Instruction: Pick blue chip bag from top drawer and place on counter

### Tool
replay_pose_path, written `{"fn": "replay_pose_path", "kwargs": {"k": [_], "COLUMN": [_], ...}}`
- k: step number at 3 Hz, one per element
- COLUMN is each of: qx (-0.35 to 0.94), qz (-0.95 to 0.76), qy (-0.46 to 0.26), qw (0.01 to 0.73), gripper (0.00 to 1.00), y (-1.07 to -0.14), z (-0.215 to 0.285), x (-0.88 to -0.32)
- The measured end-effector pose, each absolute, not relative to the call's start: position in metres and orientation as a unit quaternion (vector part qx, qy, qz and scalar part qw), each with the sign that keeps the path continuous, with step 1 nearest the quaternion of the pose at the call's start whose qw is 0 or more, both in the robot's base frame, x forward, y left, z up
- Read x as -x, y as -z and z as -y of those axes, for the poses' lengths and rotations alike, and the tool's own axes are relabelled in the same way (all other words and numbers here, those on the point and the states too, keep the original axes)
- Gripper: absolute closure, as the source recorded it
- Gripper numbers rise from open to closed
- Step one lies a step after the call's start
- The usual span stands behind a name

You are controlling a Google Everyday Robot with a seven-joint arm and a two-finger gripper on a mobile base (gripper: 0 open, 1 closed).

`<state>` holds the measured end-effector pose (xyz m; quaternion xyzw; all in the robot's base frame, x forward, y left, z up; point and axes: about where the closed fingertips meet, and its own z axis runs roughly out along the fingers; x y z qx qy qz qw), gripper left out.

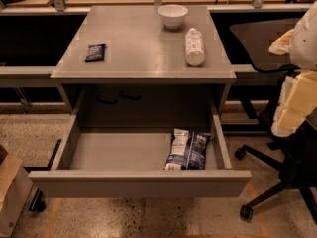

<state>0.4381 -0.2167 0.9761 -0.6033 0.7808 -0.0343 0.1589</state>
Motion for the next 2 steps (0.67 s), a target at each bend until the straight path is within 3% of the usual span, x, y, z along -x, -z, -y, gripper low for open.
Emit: {"fn": "replay_pose_path", "kwargs": {"k": [2], "qx": [0.587], "qz": [-0.792], "qy": [0.04], "qw": [0.166], "gripper": [0.0], "y": [-0.966], "z": [0.215], "x": [-0.452]}}
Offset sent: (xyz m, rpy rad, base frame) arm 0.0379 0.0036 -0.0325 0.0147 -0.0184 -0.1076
